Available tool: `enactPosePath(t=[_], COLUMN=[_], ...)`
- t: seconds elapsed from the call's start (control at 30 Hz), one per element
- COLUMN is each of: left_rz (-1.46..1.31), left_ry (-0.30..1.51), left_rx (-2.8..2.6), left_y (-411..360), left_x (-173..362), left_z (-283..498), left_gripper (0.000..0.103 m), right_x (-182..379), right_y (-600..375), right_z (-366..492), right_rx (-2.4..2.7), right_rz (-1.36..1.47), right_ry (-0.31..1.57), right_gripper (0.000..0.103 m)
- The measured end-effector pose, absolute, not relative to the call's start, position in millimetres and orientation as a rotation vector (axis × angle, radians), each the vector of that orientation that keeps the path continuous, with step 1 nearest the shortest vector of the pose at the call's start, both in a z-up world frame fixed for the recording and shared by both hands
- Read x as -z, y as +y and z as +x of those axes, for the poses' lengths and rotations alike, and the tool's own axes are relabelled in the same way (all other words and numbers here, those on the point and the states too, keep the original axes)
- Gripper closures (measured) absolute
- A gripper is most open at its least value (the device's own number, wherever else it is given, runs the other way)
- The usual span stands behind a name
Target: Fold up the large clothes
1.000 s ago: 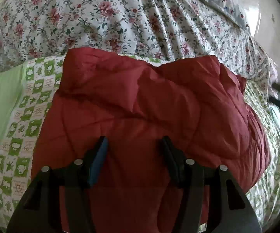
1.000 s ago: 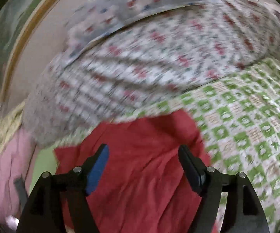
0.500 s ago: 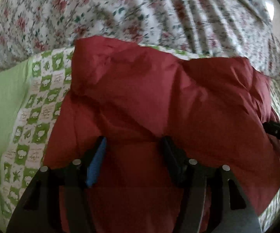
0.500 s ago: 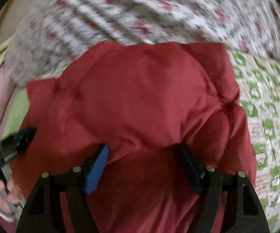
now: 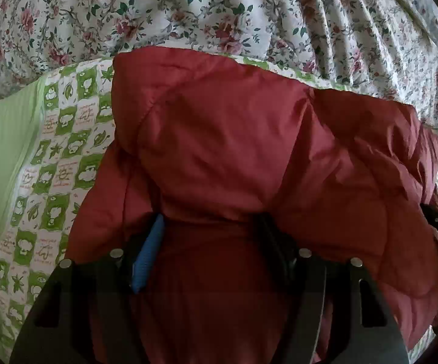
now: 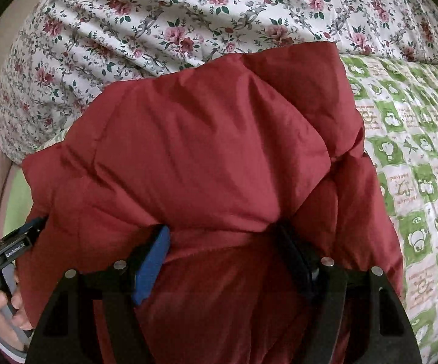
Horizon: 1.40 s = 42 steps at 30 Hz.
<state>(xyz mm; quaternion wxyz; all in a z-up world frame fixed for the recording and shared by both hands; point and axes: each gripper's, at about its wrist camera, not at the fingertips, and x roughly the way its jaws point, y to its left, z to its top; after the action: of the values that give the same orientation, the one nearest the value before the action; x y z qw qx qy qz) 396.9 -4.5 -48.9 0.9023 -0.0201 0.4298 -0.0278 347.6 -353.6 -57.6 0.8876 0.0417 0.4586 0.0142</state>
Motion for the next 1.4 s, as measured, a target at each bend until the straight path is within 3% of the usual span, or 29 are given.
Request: enactPosePath(t=[0.37, 0.53, 1.07, 1.2, 1.4], left_rz=[-0.059, -0.088, -0.21, -0.26, -0.365], left_ry=[0.859, 0.823, 0.845, 0.868, 0.91], left_rx=[0.102, 0.123, 0.091, 0.099, 0.157], left_y=[7.2, 26.2, 70.7, 84.5, 103.2], left_x=[21.7, 12.6, 18.9, 25.1, 39.0], left_z=[358.8, 334.5, 320.5, 320.6, 326.4], left_gripper=[0.039, 0.032, 0.024, 0.024, 0.024], right_x=[36.5, 17.3, 1.9, -0.6, 9.4], right_y=[-353.2, -357.1, -385.4, -400.4, -435.2], right_z=[327.7, 302.0, 259.2, 252.4, 250.3], right_rx=[-0.066, -0.085, -0.065, -0.039, 0.003], right_rz=[0.127, 0.116, 0.113, 0.124, 0.207], right_ry=[0.91, 0.882, 0.892, 0.886, 0.907], right_gripper=[0.028, 0.028, 0.028, 0.022, 0.021])
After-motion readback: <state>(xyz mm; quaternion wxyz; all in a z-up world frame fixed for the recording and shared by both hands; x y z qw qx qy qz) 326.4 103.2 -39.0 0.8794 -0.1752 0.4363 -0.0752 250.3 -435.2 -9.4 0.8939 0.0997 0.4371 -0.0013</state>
